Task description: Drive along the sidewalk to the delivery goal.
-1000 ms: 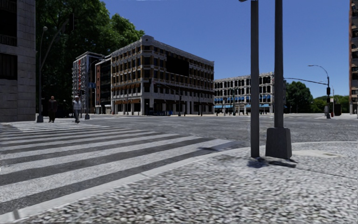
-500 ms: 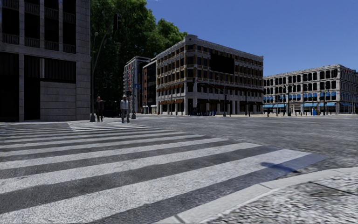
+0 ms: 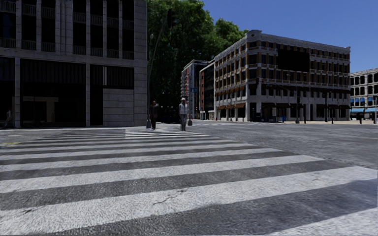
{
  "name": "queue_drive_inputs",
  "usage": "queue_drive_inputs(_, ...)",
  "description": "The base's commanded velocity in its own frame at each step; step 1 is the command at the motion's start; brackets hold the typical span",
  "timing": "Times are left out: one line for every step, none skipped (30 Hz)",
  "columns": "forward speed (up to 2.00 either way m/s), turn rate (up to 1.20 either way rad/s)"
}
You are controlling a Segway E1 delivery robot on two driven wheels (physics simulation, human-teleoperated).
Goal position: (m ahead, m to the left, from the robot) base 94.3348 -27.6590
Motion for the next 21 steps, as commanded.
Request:
queue_drive_inputs(1.84, 0.61)
queue_drive_inputs(1.84, 0.61)
queue_drive_inputs(1.83, 0.61)
queue_drive_inputs(1.83, 0.61)
queue_drive_inputs(1.83, 0.61)
queue_drive_inputs(1.83, 0.61)
queue_drive_inputs(1.83, 0.61)
queue_drive_inputs(1.83, 0.61)
queue_drive_inputs(1.83, 0.61)
queue_drive_inputs(1.83, 0.61)
queue_drive_inputs(1.83, 0.61)
queue_drive_inputs(1.83, 0.61)
queue_drive_inputs(1.83, 0.61)
queue_drive_inputs(1.83, 0.61)
queue_drive_inputs(1.83, 0.61)
queue_drive_inputs(1.83, 0.61)
queue_drive_inputs(1.83, 0.61)
queue_drive_inputs(1.83, 0.61)
queue_drive_inputs(1.83, 0.61)
queue_drive_inputs(1.83, 0.61)
queue_drive_inputs(1.83, 0.61)
